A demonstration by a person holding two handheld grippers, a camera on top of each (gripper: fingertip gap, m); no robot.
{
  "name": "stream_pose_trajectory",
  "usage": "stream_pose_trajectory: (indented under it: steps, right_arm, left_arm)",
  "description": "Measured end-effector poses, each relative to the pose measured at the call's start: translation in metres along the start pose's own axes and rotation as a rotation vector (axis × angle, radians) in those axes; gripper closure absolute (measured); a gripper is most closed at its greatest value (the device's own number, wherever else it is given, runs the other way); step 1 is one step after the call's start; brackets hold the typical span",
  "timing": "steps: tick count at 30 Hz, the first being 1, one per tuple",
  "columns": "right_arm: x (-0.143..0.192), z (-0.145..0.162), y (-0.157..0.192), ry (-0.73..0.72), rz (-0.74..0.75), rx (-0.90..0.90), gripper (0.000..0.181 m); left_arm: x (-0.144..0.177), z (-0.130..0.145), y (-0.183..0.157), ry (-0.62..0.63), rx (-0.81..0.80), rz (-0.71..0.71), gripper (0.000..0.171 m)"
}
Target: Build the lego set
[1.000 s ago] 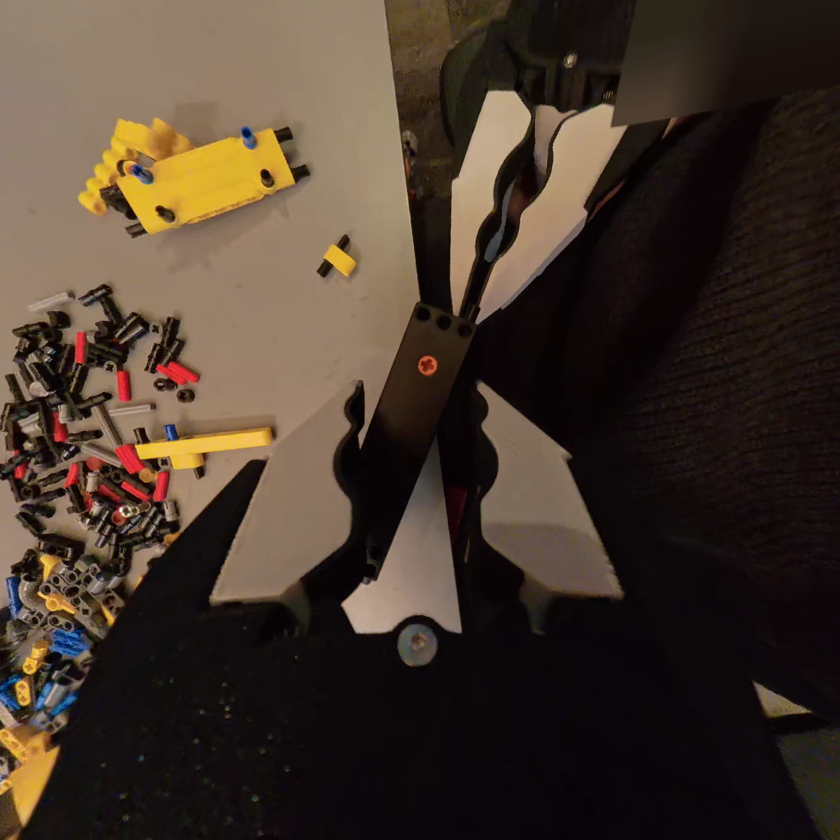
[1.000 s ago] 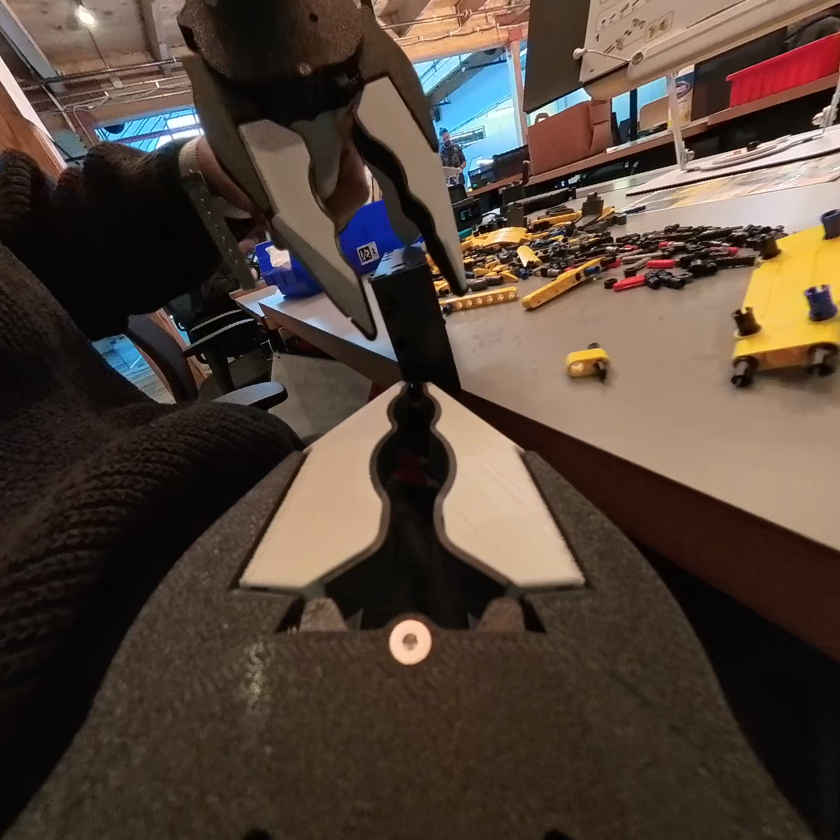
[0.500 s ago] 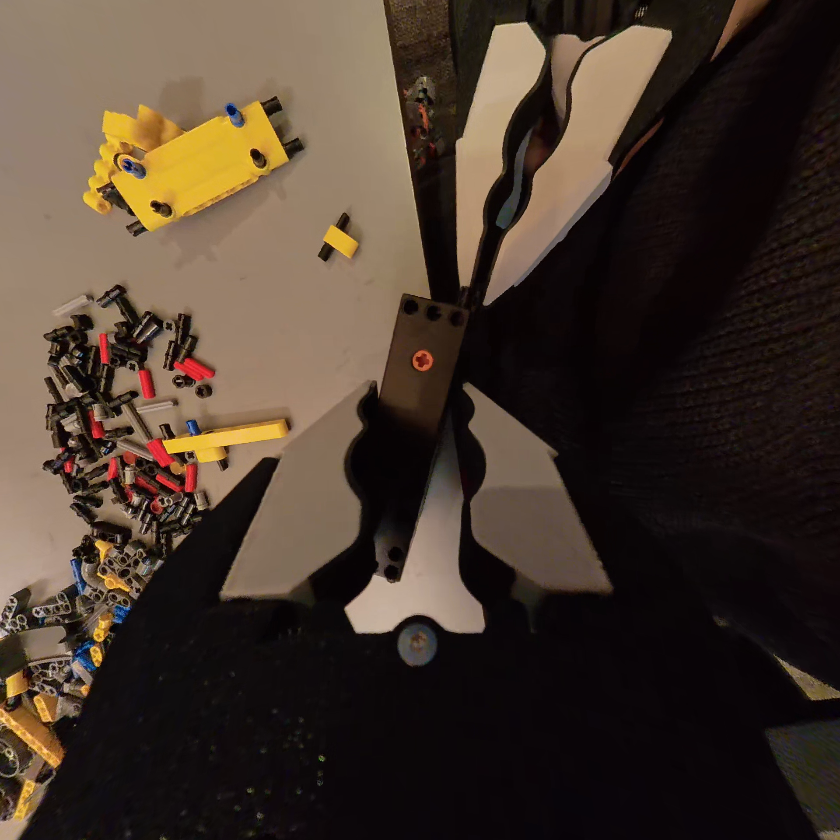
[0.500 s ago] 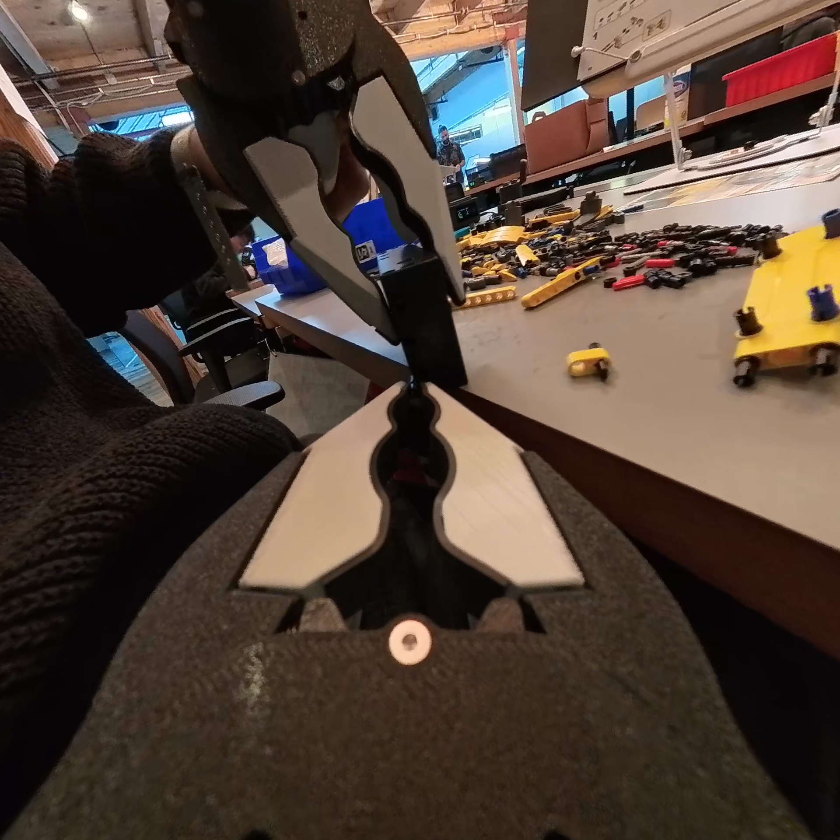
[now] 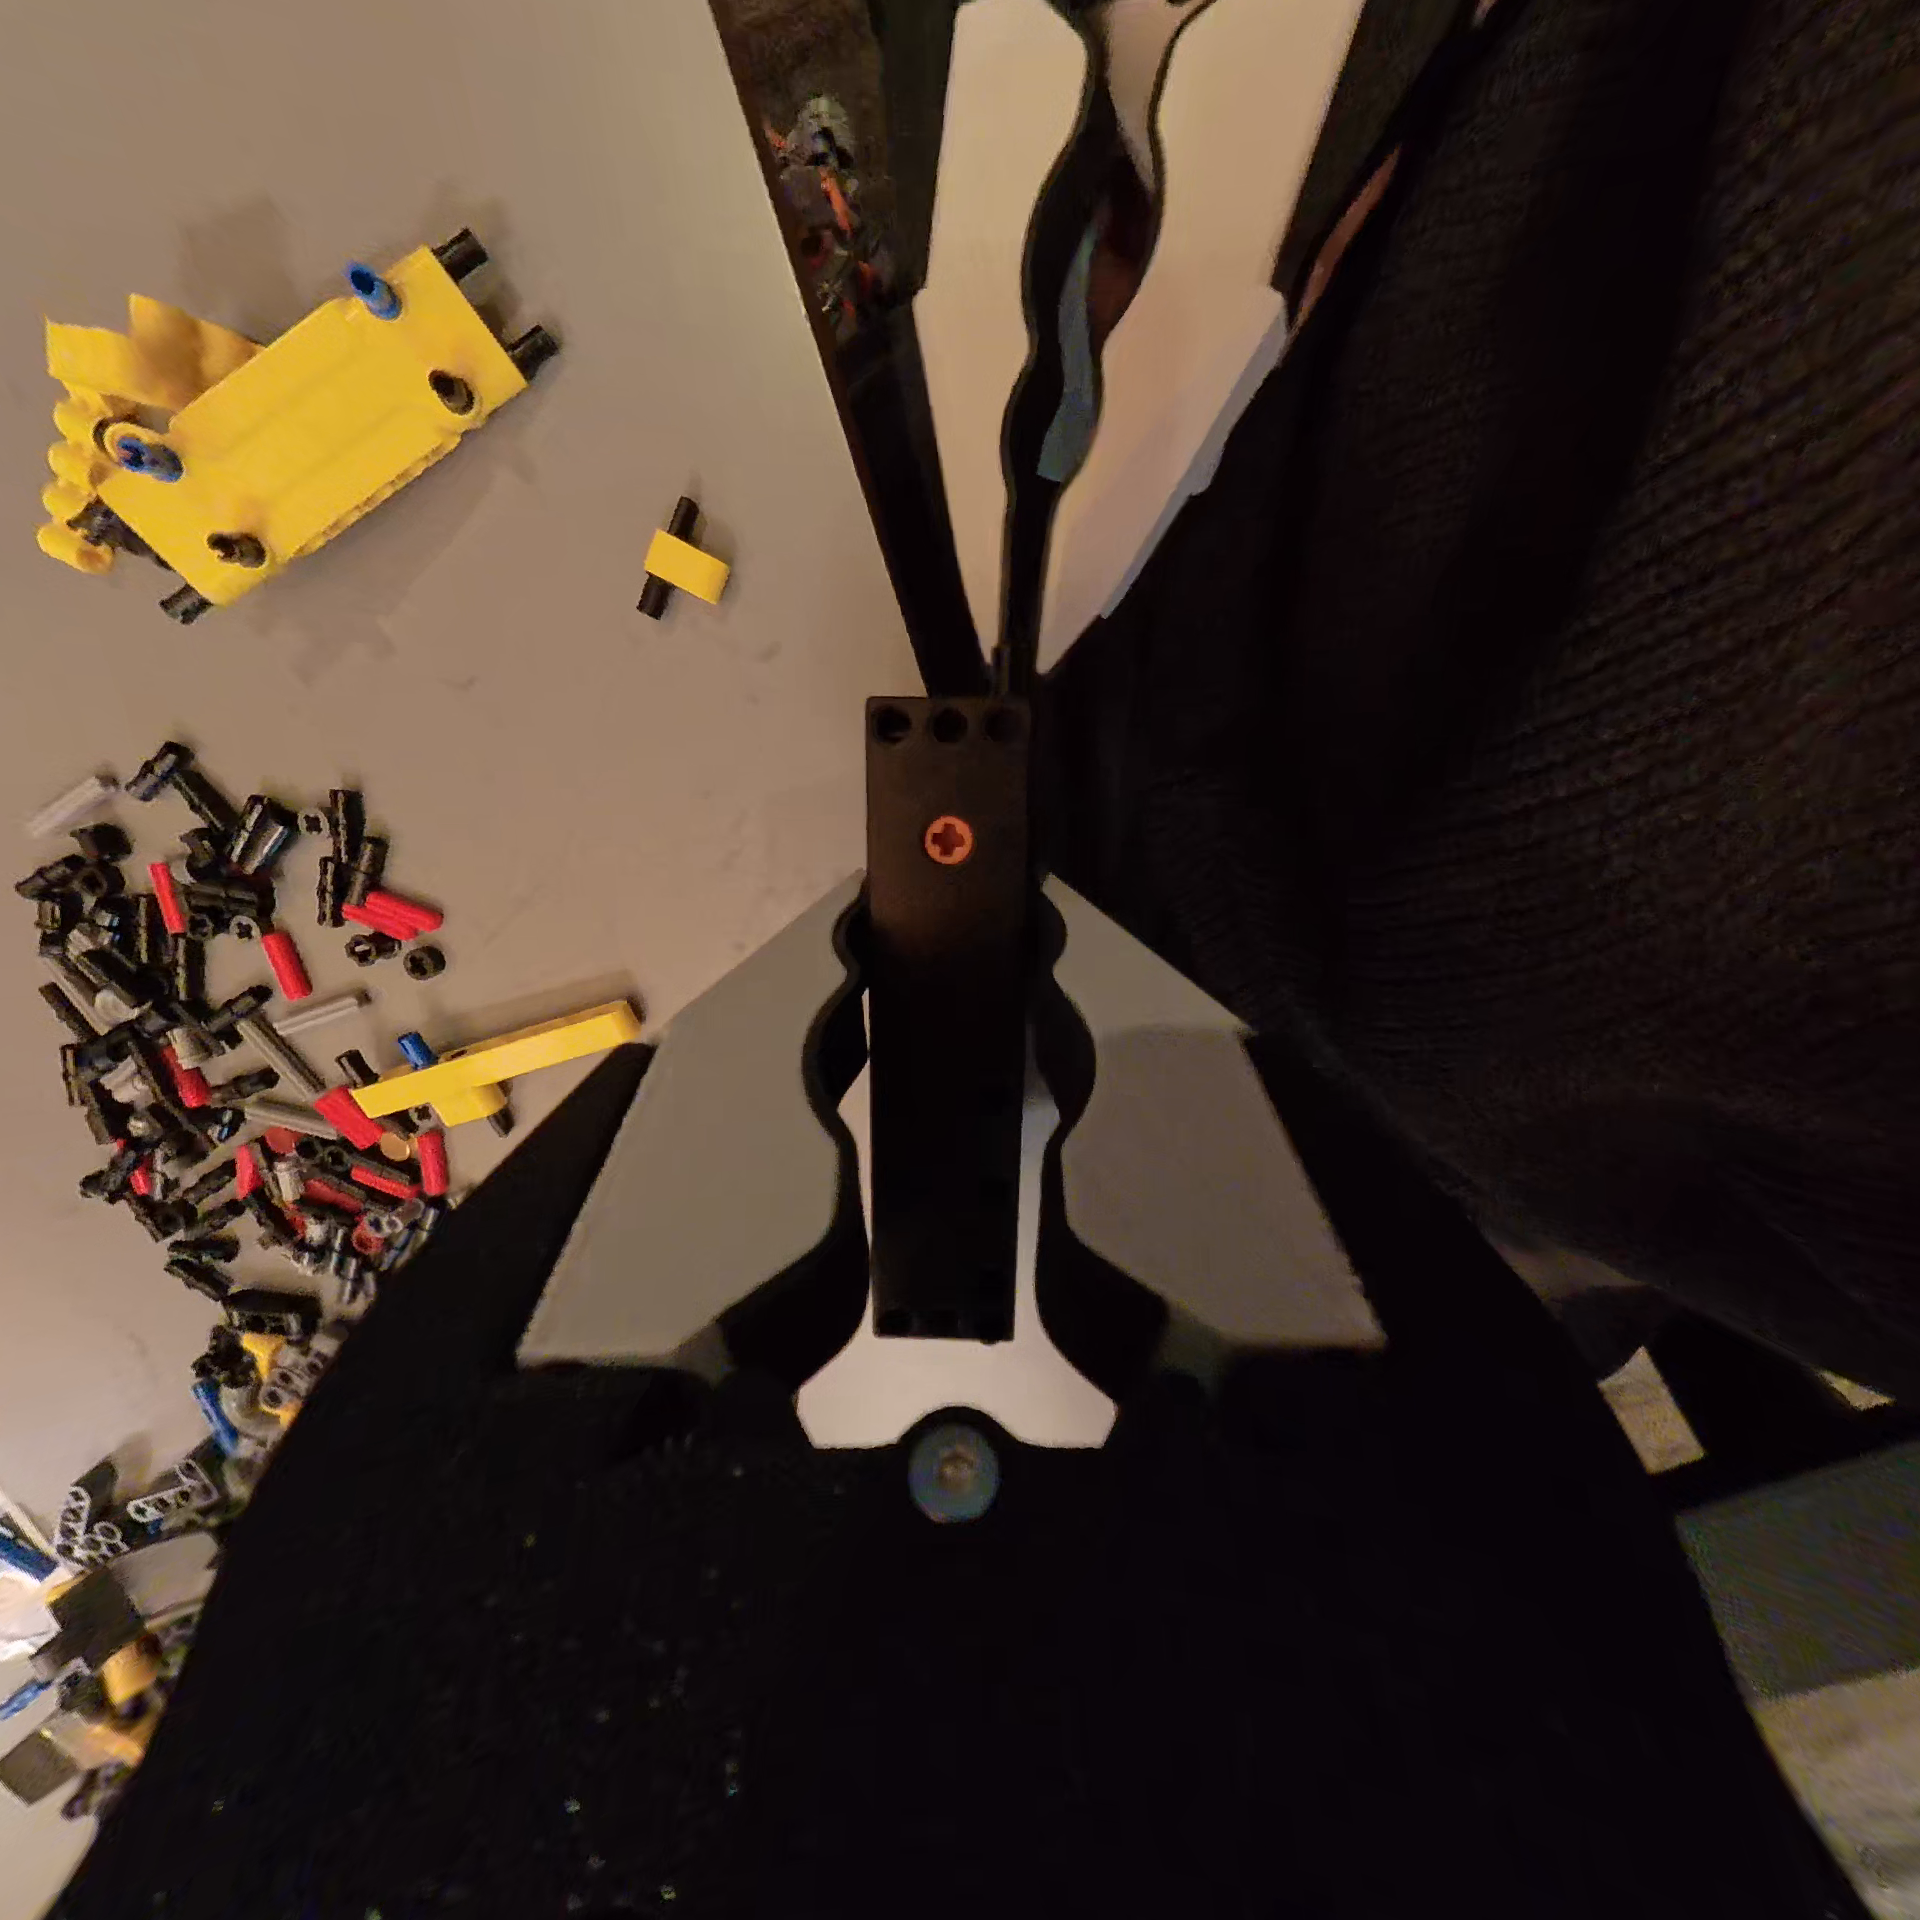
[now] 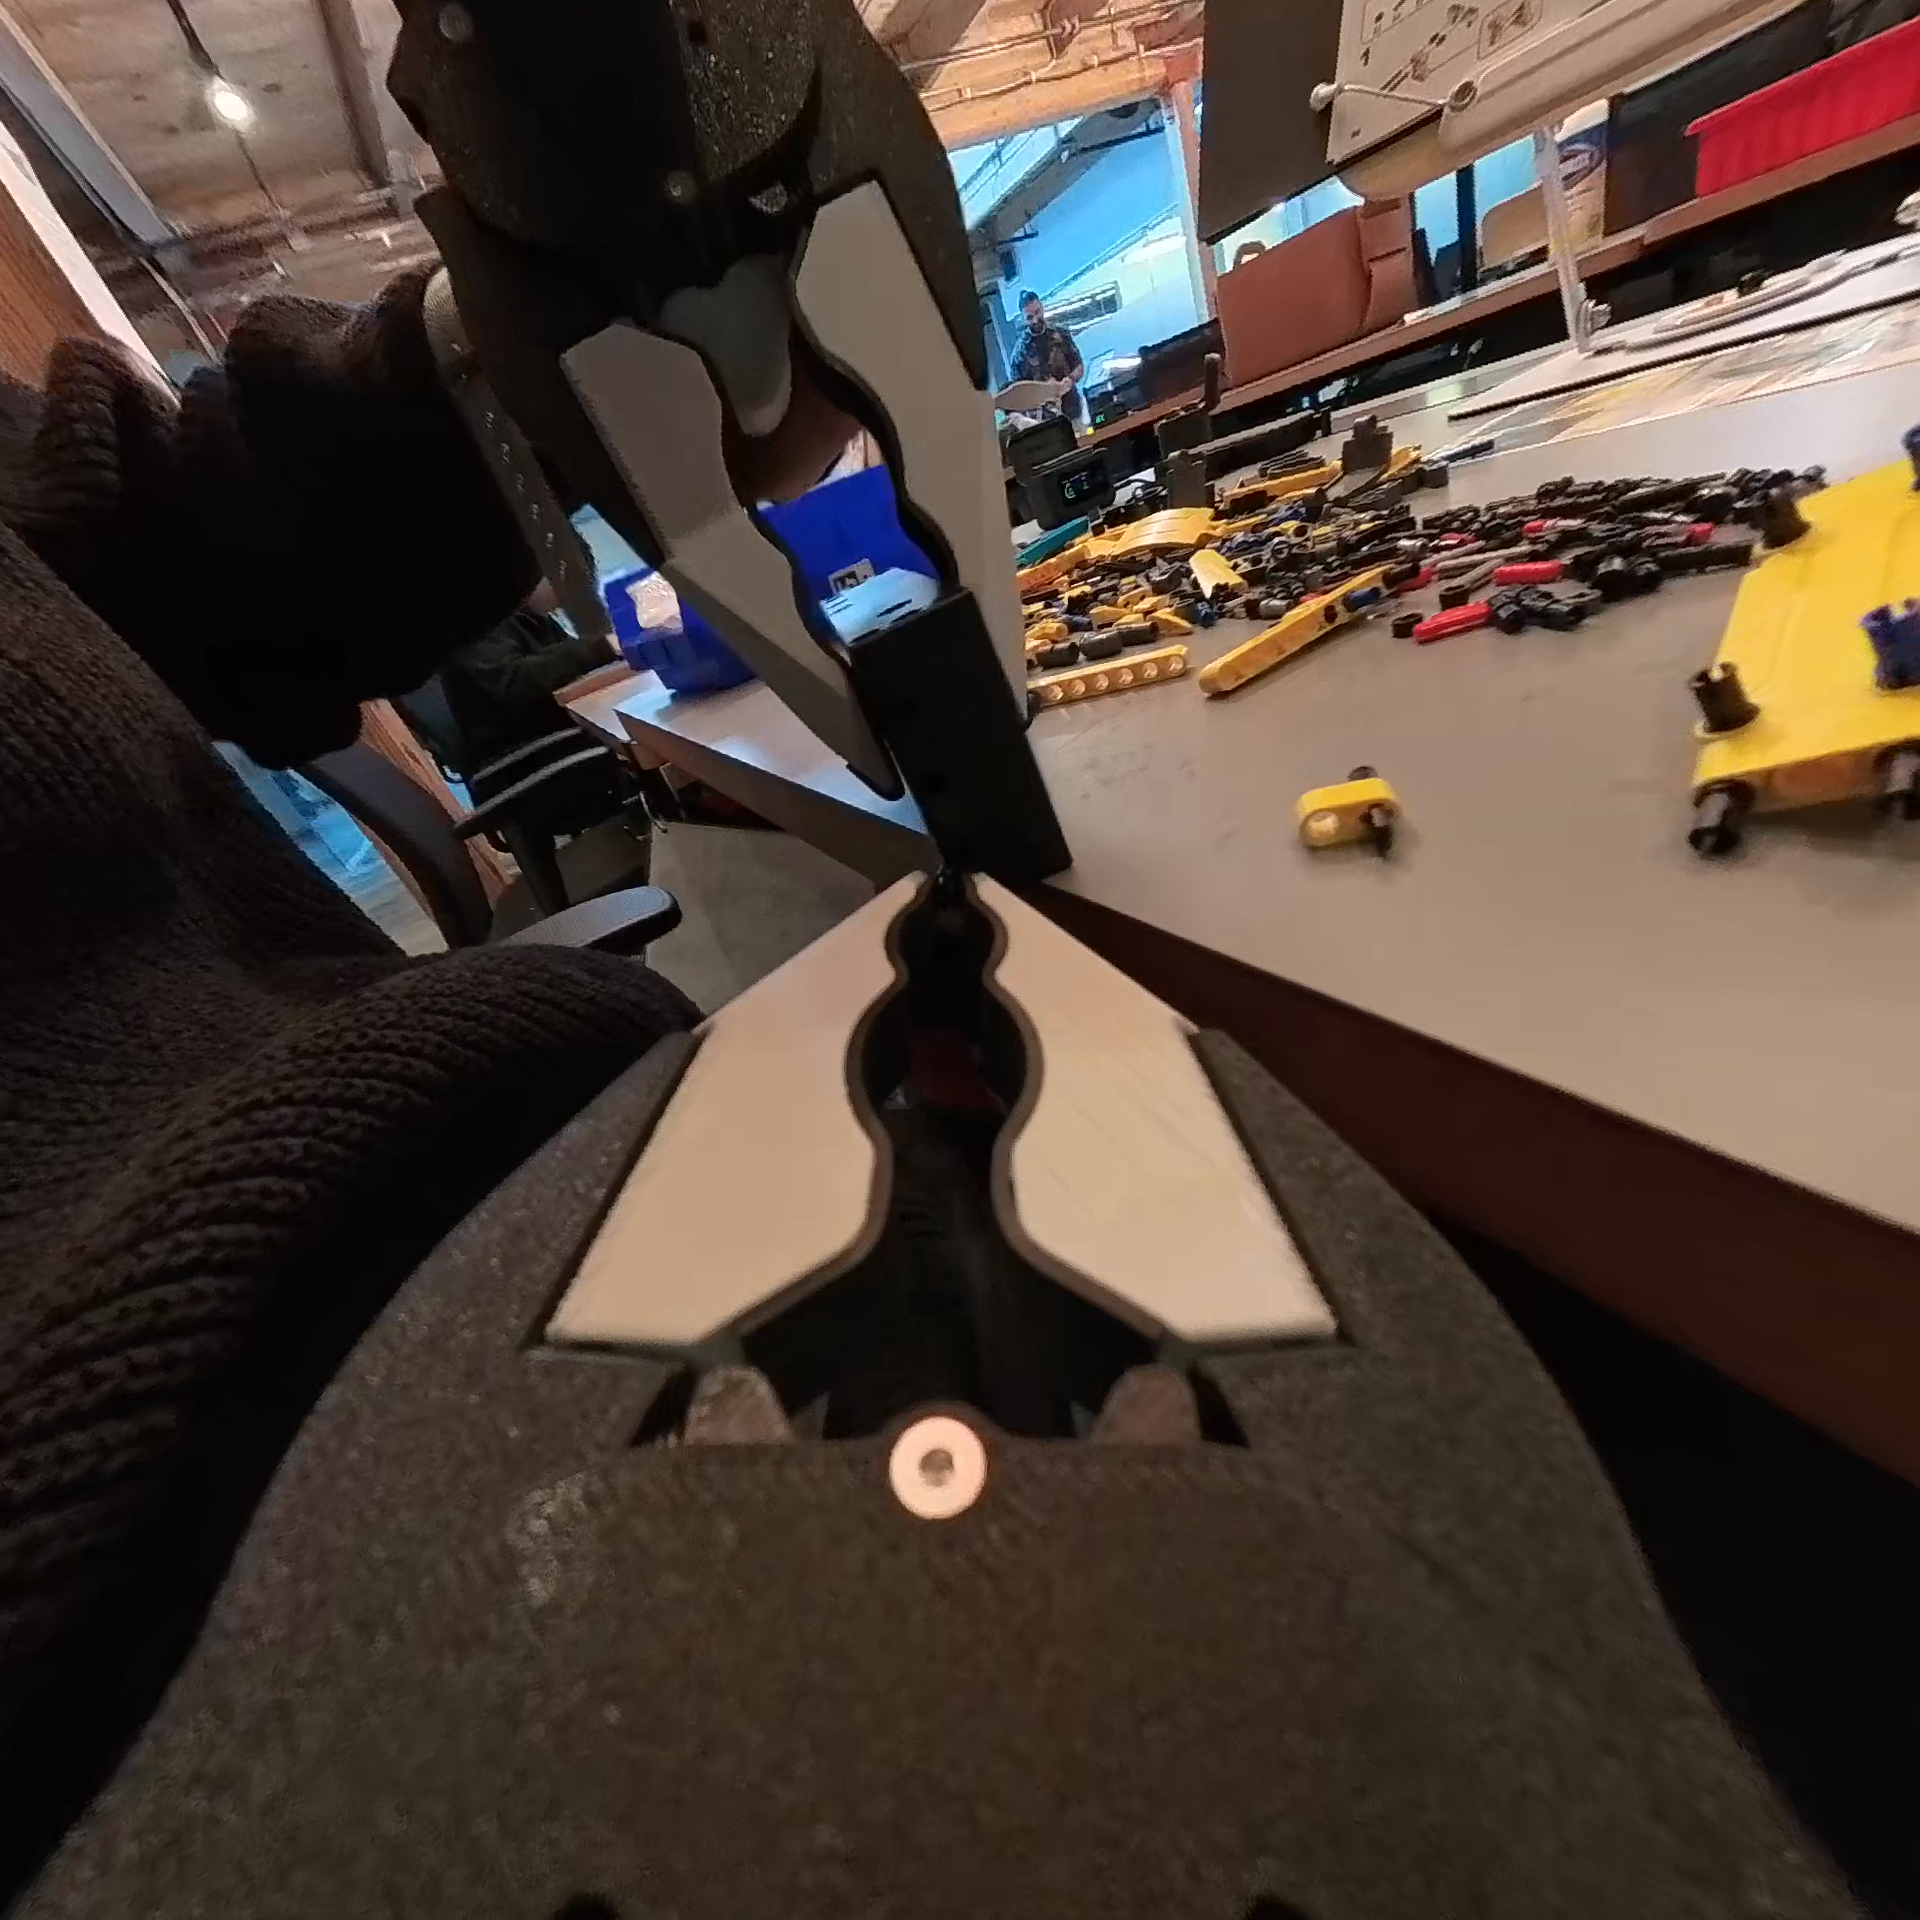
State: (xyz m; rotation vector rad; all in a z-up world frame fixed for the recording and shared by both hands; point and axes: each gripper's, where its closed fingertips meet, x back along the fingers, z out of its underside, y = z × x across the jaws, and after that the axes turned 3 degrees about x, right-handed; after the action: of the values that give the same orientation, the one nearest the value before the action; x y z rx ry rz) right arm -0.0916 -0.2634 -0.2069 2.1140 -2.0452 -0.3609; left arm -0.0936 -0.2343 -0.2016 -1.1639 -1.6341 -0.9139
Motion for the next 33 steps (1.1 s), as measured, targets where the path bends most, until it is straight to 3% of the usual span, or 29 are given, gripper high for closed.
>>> stream_pose_trajectory:
  steps: [8,26,33]
  right_arm:
    - [0.0000,0.0005,-0.0006,-0.001,-0.006,-0.023,0.177]
    - [-0.0003,-0.0001,0.0014,-0.007,-0.031,-0.042,0.177]
    - [-0.0017,-0.0002,0.0009,-0.011,-0.059,-0.141,0.177]
  left_arm:
    - [-0.0003,-0.0005,-0.0012,0.009,-0.074,0.044,0.145]
    - [-0.0010,-0.0013,0.0002,-0.006,-0.072,0.068,0.145]
    - [-0.0015,-0.0005,0.0009,-0.014,-0.082,0.076,0.145]
